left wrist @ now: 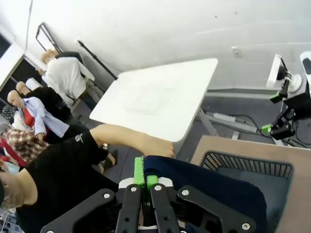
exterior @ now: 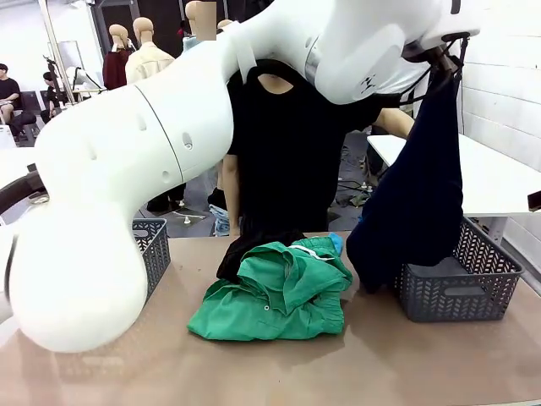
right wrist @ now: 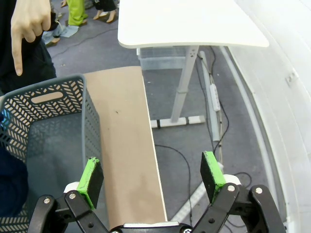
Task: Sort the tops and bottoms.
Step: Sort the clothes according to human instructions.
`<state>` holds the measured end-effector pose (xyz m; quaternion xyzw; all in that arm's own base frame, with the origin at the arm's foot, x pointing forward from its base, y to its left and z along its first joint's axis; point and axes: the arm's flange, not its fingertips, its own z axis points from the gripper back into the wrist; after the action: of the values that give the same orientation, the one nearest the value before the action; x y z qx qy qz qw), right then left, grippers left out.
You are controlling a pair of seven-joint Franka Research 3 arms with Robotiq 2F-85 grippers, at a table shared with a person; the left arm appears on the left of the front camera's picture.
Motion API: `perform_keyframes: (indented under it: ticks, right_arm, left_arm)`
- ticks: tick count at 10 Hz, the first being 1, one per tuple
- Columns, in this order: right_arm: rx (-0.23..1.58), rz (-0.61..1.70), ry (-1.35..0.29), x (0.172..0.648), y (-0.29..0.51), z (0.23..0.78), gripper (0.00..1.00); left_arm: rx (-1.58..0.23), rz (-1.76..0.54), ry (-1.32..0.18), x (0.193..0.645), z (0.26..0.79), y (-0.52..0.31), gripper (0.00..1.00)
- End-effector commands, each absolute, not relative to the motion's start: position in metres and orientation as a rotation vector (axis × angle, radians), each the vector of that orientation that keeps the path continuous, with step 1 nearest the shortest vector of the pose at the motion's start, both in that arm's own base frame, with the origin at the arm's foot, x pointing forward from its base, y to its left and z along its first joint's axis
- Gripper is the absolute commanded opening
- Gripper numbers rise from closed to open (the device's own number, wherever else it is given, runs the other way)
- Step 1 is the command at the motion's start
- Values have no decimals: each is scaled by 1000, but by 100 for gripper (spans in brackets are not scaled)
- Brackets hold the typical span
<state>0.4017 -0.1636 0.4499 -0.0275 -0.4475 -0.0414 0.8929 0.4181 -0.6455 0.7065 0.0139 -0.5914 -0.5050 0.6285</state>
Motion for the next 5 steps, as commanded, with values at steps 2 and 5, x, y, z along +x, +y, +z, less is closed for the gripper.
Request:
perform_keyframes:
  ticks: [2,5]
  right_arm:
    - [-61,-84,-924,401,-163,451,100]
    - [-61,-84,-924,401,-163,451,100]
  left_arm:
    - [9,-1132,-1390,418,712,-643,0]
    - [9,-1132,-1390,418,712,-643,0]
